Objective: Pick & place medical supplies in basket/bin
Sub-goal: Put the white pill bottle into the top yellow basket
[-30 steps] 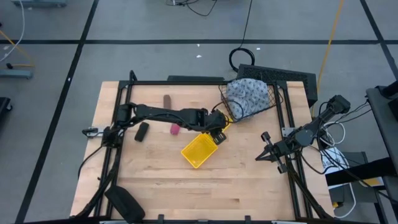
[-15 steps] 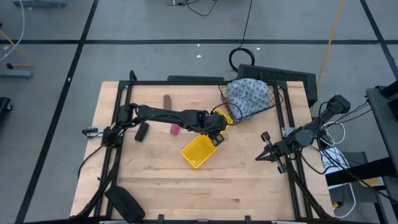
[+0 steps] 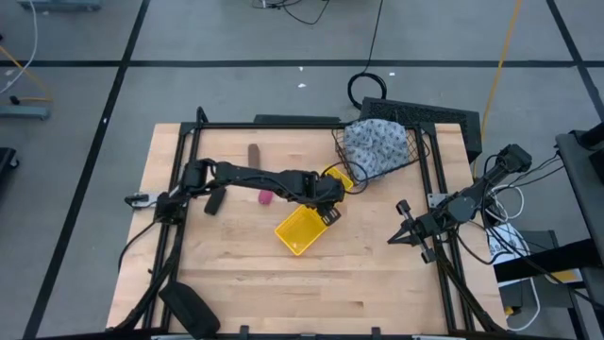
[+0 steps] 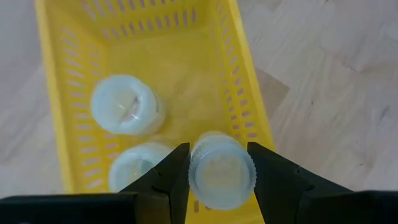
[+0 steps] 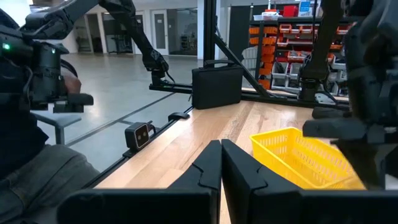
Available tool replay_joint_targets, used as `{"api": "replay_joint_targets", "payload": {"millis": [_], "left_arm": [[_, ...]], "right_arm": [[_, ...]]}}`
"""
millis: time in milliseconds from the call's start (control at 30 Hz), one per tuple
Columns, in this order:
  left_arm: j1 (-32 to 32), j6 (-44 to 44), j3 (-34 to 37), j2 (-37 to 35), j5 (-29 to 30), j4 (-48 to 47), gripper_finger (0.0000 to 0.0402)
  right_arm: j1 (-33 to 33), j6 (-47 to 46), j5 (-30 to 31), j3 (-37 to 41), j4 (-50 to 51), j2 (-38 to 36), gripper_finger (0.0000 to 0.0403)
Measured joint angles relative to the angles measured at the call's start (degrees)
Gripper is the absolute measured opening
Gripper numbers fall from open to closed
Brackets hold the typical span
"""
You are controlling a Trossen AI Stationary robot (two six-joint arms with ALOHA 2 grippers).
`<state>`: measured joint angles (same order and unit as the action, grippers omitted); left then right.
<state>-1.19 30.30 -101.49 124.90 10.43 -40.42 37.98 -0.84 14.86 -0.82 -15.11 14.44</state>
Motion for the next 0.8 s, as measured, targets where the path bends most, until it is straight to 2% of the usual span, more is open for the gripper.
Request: {"api": "replay_joint_targets", "payload": {"millis": [500,633,800], "left_arm": [[0.00,1.73,0.00,1.55,-0.15,0.19,0.0152],[-0.06,1.60,0.00,1.55,-1.50,0.42,0.0171],[0.03,1.71,0.04,1.11,-3.38,0.44,0.0215]], "right_arm": [[0.00,0.00,-0.01,0.02,0.00,0.00,0.0000],[0.00,0.00,0.00,0.01,0.00,-0.01,0.0000],[0.00,0.00,0.01,0.00,0.00,0.00,0.0000]]}}
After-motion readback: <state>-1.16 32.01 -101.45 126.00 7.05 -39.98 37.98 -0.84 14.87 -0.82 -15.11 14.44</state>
